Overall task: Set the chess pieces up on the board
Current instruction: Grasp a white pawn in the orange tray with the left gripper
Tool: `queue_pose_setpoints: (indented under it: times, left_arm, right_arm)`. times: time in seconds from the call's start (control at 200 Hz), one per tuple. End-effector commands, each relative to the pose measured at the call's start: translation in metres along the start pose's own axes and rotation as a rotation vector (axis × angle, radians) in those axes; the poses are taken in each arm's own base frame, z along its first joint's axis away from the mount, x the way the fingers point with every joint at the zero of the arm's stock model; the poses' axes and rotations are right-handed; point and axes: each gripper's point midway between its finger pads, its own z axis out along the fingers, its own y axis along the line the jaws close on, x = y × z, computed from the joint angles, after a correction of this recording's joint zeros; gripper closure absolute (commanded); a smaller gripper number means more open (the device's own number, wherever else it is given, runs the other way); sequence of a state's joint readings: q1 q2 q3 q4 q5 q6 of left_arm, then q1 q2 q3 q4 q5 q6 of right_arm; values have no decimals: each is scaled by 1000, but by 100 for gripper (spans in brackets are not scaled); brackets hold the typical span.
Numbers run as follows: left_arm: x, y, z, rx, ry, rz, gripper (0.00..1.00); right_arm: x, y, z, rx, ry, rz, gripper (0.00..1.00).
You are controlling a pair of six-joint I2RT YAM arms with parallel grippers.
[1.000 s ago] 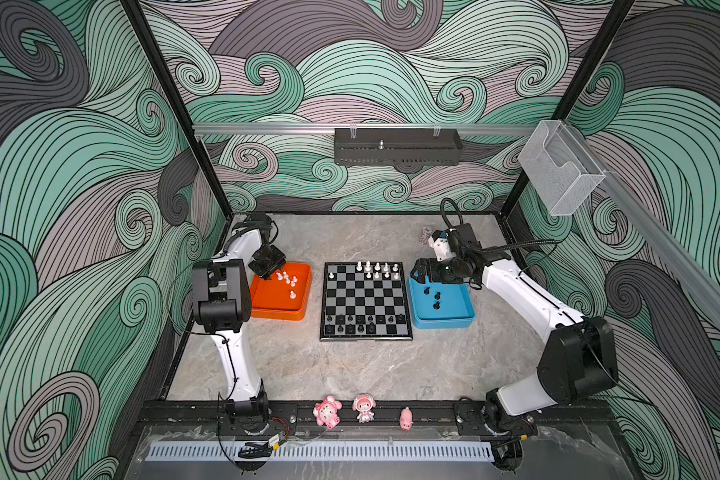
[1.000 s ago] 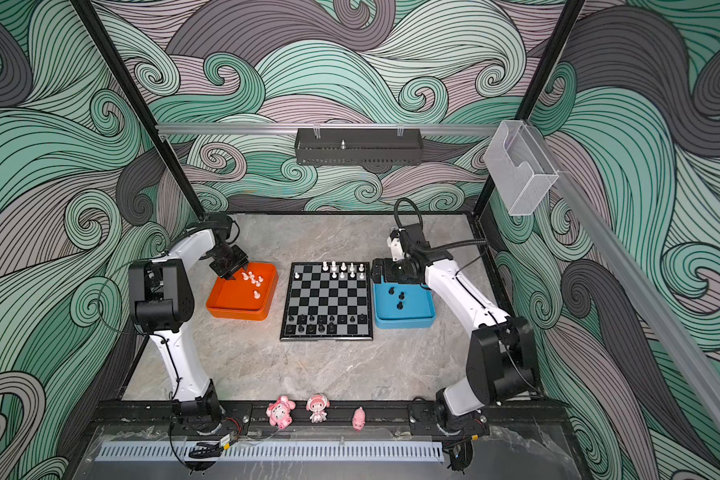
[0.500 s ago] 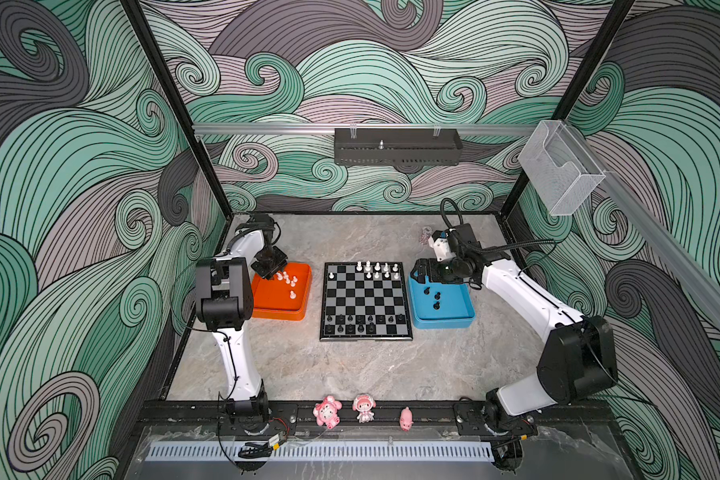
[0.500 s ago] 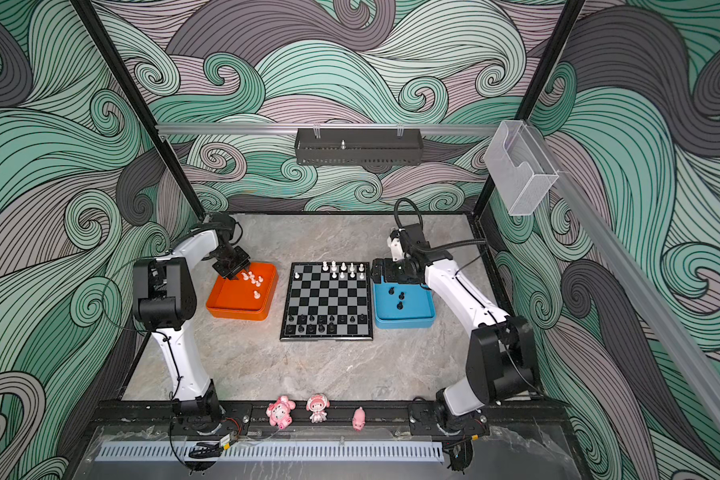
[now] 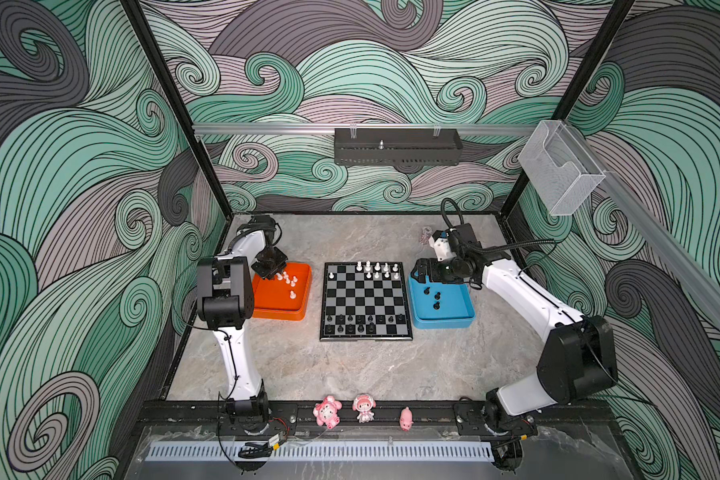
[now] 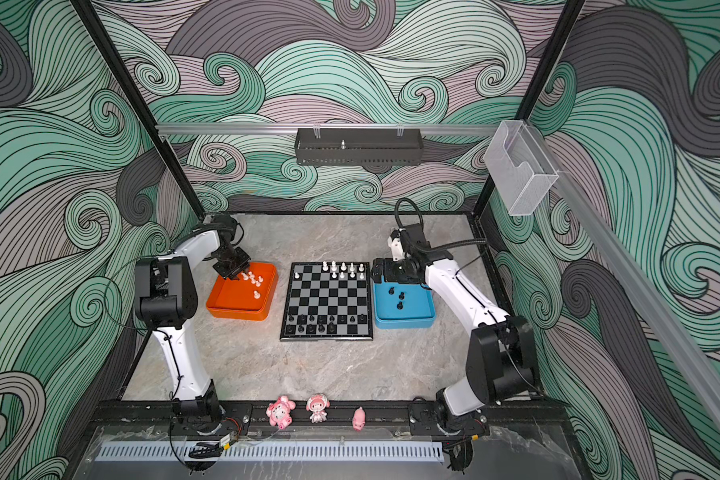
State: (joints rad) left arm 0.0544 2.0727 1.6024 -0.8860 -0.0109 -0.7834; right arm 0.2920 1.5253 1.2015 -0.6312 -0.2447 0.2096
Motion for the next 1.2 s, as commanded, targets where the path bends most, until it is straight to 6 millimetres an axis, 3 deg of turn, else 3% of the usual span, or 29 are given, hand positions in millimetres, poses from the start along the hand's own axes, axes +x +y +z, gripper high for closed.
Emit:
queue_pose_setpoints:
  times: [0.0, 0.445, 0.655, 0.781, 0.956, 1.196]
  left_arm:
    - [-3, -2, 3, -15, -14, -7, 68]
    - [-3, -4, 8, -16, -15, -1, 80]
    - [-3, -6, 8, -10, -15, 6, 90]
    - [-2, -5, 7, -15, -17, 15, 90]
    - [1, -2, -3, -21, -30, 41, 91]
    - [14, 2, -34, -41, -52, 129, 92]
  right_arm:
    - [4, -3, 5, -3, 16, 4, 1]
    - [5, -4, 7, -1, 23, 8, 1]
    - [5, -4, 8, -4, 25, 10, 1]
    - [4, -4, 8, -5, 23, 12, 1]
    - [4, -4, 6, -6, 18, 10, 1]
    - [2, -2, 2, -8, 7, 8, 1]
